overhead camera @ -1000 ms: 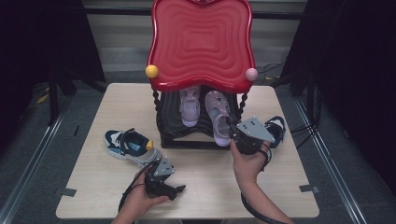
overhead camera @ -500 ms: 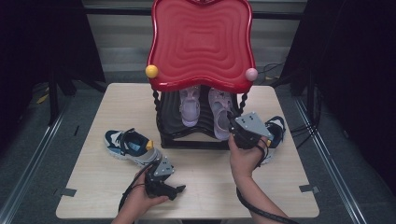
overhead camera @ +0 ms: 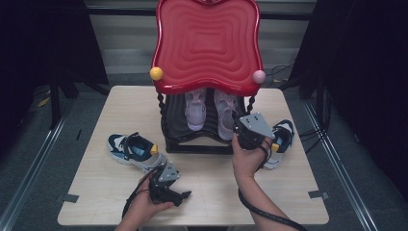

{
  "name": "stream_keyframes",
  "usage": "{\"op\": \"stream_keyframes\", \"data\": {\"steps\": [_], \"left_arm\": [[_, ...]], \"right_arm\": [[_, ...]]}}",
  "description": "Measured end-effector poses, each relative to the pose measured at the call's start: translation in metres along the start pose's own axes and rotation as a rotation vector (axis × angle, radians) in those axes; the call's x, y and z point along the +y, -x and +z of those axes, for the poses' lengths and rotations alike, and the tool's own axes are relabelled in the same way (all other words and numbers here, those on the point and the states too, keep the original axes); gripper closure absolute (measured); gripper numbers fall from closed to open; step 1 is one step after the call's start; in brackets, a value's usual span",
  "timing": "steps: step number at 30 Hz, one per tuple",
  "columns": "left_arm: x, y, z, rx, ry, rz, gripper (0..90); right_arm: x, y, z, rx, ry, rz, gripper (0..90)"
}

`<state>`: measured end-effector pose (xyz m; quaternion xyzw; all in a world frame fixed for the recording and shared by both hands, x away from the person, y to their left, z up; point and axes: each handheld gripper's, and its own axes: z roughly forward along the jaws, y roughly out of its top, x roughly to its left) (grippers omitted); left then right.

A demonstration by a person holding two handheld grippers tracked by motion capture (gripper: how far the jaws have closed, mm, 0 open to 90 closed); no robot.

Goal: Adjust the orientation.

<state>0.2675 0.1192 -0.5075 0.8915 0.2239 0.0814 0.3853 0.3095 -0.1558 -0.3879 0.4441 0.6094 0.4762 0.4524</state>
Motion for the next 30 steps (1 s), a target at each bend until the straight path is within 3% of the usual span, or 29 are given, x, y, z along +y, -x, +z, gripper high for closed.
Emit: {"op": "stream_keyframes", "data": {"steps": [6, 19, 30], "left_arm": [[0.0, 0.0, 0.0, 0.0, 0.004, -0.003, 15.2], [0.0, 0.001, 0.001, 0.001, 0.01, -0.01, 15.3], [0.0, 0.0, 0.0, 0.001, 0.001, 0.002, 15.3]], "right_arm": [[0.001, -0.003, 0.007, -0.018, -0.004, 0.023, 85.0], [0.005, -0.014, 0.02, -0.049, -0.009, 0.018, 84.9], [-0.002, -0.017, 0.031, -0.082, -0.005, 0.026, 84.8]]}}
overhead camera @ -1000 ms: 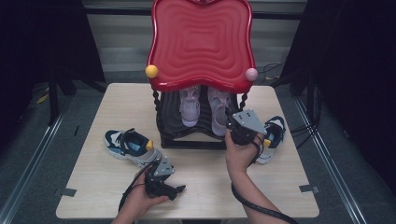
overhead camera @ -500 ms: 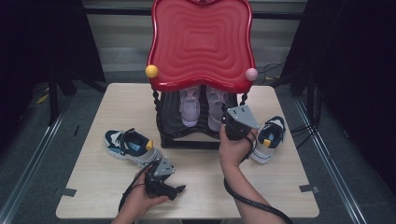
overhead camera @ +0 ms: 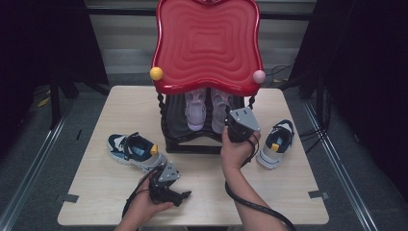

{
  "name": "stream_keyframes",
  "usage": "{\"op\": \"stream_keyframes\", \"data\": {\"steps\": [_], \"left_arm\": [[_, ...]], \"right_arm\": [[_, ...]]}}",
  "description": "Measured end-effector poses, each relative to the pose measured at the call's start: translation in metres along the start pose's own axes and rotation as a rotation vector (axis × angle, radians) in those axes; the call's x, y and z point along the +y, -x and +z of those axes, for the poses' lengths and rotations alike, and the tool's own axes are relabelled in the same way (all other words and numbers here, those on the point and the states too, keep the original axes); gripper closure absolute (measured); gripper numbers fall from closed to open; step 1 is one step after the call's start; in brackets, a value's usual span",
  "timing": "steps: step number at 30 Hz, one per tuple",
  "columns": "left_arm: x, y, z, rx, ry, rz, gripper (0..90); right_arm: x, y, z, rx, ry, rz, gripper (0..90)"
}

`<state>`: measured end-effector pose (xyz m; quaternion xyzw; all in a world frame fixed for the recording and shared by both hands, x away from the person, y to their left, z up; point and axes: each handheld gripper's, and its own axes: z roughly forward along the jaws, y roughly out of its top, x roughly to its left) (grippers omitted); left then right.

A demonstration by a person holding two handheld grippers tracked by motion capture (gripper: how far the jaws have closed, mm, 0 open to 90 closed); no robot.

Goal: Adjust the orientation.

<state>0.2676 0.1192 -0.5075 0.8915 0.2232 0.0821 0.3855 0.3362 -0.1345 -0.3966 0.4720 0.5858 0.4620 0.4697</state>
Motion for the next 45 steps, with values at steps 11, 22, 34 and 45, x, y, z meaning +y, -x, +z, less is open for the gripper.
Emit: {"op": "stream_keyframes", "data": {"steps": [11, 22, 34, 45], "left_arm": [[0.0, 0.0, 0.0, 0.0, 0.001, -0.002, 15.3], [0.0, 0.0, 0.0, 0.0, -0.001, -0.002, 15.3], [0.0, 0.001, 0.0, -0.002, 0.002, -0.003, 15.3], [-0.001, 0.001, 0.0, -0.006, 0.006, -0.001, 15.3]], "right_arm": [[-0.008, -0.005, 0.009, -0.003, -0.007, 0.02, 84.7], [-0.009, -0.009, 0.015, -0.016, -0.005, 0.011, 84.7], [-0.009, -0.013, 0.018, -0.019, 0.014, 0.003, 84.7], [-0.011, -0.017, 0.023, -0.014, 0.021, -0.042, 84.3]]}}
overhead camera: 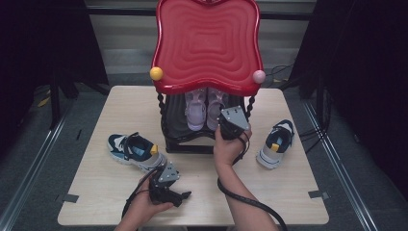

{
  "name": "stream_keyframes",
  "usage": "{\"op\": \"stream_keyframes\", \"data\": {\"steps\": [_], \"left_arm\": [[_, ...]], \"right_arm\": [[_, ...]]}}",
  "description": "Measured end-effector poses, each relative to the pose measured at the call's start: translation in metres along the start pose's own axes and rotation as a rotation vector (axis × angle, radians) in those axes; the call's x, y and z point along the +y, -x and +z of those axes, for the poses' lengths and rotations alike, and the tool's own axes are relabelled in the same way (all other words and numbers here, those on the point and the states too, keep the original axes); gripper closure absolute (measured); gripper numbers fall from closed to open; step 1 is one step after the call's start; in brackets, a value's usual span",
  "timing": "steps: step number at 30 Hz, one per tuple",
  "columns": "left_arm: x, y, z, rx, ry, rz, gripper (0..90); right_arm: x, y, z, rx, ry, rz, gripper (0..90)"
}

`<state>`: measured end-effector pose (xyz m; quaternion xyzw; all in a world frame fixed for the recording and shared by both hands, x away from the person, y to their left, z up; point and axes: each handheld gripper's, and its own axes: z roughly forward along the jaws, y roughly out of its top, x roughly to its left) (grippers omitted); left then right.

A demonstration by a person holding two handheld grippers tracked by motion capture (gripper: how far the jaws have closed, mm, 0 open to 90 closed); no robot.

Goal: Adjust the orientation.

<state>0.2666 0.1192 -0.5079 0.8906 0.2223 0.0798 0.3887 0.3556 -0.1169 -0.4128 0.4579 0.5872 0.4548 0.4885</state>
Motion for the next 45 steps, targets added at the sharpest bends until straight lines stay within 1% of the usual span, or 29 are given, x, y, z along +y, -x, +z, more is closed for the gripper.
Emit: {"op": "stream_keyframes", "data": {"steps": [2, 6, 9, 14, 15, 19, 22, 26, 28, 29, 31, 32, 33, 35, 37, 39, 42, 44, 45], "left_arm": [[0.0, 0.0, 0.0, 0.0, 0.001, 0.0, 15.3], [0.0, 0.0, 0.0, 0.0, 0.0, 0.0, 15.3], [0.0, 0.0, 0.0, 0.0, 0.0, 0.0, 15.3], [0.0, 0.0, 0.0, 0.001, 0.001, -0.001, 15.3], [0.0, 0.0, 0.0, 0.001, 0.001, -0.001, 15.3], [0.0, 0.0, 0.0, 0.001, 0.0, -0.001, 15.3], [0.0, 0.0, 0.0, 0.001, 0.0, 0.0, 15.3], [0.0, 0.0, 0.0, 0.001, 0.0, -0.001, 15.3], [0.0, 0.001, 0.0, 0.003, -0.001, -0.001, 15.3], [0.0, 0.001, 0.0, 0.003, -0.002, 0.0, 15.3], [0.0, 0.001, 0.0, 0.003, -0.001, -0.001, 15.3], [0.0, 0.001, 0.0, 0.003, -0.001, -0.001, 15.3], [0.0, 0.001, 0.0, 0.003, -0.001, -0.001, 15.3], [0.0, 0.001, 0.0, 0.003, -0.001, 0.0, 15.3], [0.0, 0.001, 0.0, 0.003, -0.001, 0.0, 15.3], [0.0, 0.001, 0.0, 0.003, -0.001, -0.001, 15.3], [0.0, 0.001, 0.0, 0.003, -0.002, -0.001, 15.3], [0.0, 0.001, 0.0, 0.003, -0.001, -0.001, 15.3], [0.0, 0.001, 0.0, 0.003, -0.001, -0.001, 15.3]], "right_arm": [[-0.002, -0.002, 0.001, 0.008, -0.006, -0.02, 83.9], [-0.005, -0.003, 0.0, 0.011, -0.021, -0.016, 83.3], [-0.006, -0.002, -0.001, 0.013, -0.024, -0.03, 83.1], [-0.005, -0.001, -0.001, 0.026, -0.039, -0.041, 80.8], [-0.006, 0.0, 0.0, 0.027, -0.044, -0.043, 80.1], [-0.007, 0.003, 0.0, 0.045, -0.052, -0.02, 75.3], [-0.006, 0.005, -0.002, 0.053, -0.048, -0.037, 71.1], [-0.006, 0.006, -0.007, 0.078, -0.041, -0.033, 67.5], [-0.006, 0.006, -0.009, 0.09, -0.032, -0.028, 63.6], [-0.006, 0.006, -0.009, 0.106, -0.029, -0.023, 63.2], [-0.005, 0.007, -0.011, 0.11, -0.028, -0.024, 62.6], [-0.005, 0.008, -0.012, 0.124, -0.027, -0.021, 61.8], [-0.005, 0.008, -0.013, 0.129, -0.028, -0.022, 61.4], [-0.006, 0.009, -0.014, 0.158, -0.029, -0.014, 58.1], [-0.006, 0.011, -0.016, 0.166, -0.033, -0.021, 56.9], [-0.006, 0.012, -0.016, 0.195, -0.027, -0.02, 55.3], [-0.006, 0.015, -0.018, 0.219, -0.025, -0.012, 53.0], [-0.005, 0.015, -0.02, 0.228, -0.029, -0.017, 51.7], [-0.005, 0.016, -0.021, 0.237, -0.027, -0.011, 50.8]]}}
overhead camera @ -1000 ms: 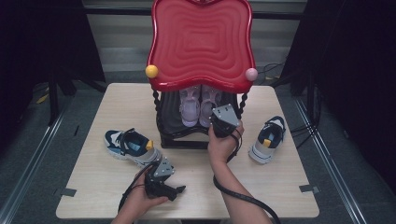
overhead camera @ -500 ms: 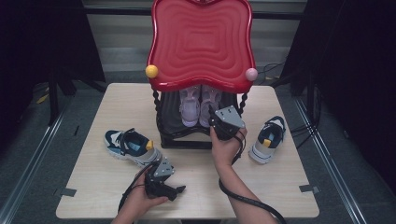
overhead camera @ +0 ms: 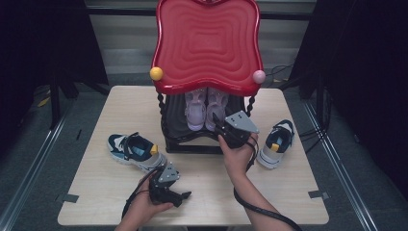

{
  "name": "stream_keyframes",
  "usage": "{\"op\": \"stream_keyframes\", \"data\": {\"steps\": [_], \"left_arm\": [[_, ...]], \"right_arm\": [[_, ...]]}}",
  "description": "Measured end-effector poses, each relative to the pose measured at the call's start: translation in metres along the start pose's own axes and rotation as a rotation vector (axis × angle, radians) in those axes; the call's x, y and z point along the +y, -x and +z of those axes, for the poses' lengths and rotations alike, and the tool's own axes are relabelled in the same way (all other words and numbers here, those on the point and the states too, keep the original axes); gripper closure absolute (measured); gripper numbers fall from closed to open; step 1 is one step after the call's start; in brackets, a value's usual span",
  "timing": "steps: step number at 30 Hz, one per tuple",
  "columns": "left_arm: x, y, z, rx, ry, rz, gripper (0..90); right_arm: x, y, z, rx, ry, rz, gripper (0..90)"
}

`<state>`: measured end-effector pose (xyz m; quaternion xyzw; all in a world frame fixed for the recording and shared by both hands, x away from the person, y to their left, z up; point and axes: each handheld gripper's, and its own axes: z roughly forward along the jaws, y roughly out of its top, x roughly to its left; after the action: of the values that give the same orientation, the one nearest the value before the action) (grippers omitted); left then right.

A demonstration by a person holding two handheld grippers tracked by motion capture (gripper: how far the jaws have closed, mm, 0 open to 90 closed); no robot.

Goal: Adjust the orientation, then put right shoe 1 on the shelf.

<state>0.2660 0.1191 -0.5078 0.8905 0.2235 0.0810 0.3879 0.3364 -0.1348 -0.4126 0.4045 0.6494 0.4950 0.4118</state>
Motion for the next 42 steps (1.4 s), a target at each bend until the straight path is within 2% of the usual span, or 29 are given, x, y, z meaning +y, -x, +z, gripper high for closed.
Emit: {"op": "stream_keyframes", "data": {"steps": [7, 11, 16, 21, 26, 30, 35, 39, 42], "left_arm": [[0.0, 0.0, 0.0, -0.001, 0.0, 0.001, 15.3], [0.0, 0.0, 0.0, -0.001, 0.0, 0.0, 15.2], [0.0, 0.0, 0.0, 0.0, 0.0, 0.0, 15.2], [0.0, 0.0, 0.0, 0.0, 0.0, 0.0, 15.2], [0.0, 0.0, 0.0, 0.0, 0.0, 0.001, 15.2], [0.0, 0.0, 0.0, 0.0, 0.0, 0.001, 15.2], [0.0, 0.0, 0.0, -0.001, 0.002, -0.001, 15.2], [0.0, 0.0, 0.0, -0.001, 0.002, -0.001, 15.2], [0.0, 0.0, 0.0, -0.001, 0.001, -0.001, 15.2]], "right_arm": [[0.003, 0.002, -0.005, 0.049, -0.018, 0.017, 45.7], [0.005, 0.005, -0.009, 0.06, -0.029, 0.031, 41.3], [0.004, 0.005, -0.02, 0.099, -0.024, 0.033, 37.8], [0.002, 0.002, -0.03, 0.164, -0.052, 0.018, 33.4], [-0.003, 0.004, -0.039, 0.236, -0.097, 0.036, 27.6], [-0.009, 0.006, -0.044, 0.264, -0.135, 0.027, 25.7], [-0.015, 0.008, -0.052, 0.302, -0.155, 0.016, 25.1], [-0.021, 0.01, -0.058, 0.335, -0.18, 0.026, 24.5], [-0.024, 0.011, -0.063, 0.346, -0.189, 0.012, 23.8]]}}
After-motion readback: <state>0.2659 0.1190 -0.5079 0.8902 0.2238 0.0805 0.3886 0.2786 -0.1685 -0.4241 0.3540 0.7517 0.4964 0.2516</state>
